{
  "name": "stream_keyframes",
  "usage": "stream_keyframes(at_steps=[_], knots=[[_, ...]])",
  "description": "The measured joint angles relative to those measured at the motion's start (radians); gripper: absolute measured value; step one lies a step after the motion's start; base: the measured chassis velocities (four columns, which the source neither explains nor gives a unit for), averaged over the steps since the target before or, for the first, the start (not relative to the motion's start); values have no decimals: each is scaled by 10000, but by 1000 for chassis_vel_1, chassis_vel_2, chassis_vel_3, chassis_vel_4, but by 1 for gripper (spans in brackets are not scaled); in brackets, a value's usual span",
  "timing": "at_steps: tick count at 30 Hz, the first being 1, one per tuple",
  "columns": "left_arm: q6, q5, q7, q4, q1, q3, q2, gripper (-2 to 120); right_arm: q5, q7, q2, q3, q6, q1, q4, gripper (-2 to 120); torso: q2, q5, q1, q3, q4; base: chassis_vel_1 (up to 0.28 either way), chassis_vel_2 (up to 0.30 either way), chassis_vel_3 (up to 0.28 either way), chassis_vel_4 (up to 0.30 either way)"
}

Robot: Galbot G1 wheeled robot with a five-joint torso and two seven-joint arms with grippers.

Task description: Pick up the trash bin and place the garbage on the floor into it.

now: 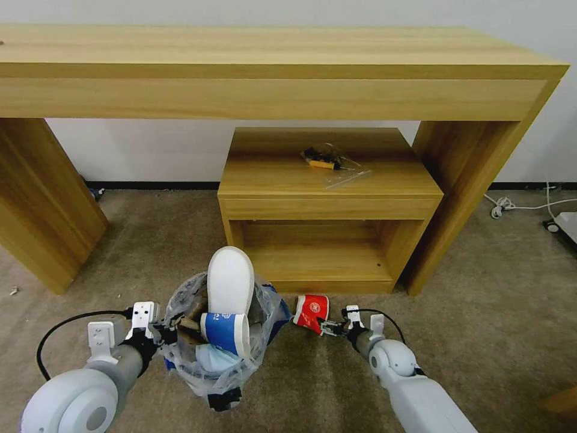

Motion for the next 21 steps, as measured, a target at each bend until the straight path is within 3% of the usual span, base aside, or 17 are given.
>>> stream_keyframes(at_steps=[15, 21], knots=[[0, -203, -41, 89, -167, 48, 220, 0, 4, -467, 394, -132, 372, 747, -1501, 100, 0, 0, 0, 0, -1, 0, 0, 0, 0], [0, -206, -23, 172, -200, 86, 240, 0, -47, -555, 451, -121, 488, 782, -1540, 82, 0, 1, 0, -1, 0, 0, 0, 0, 0]])
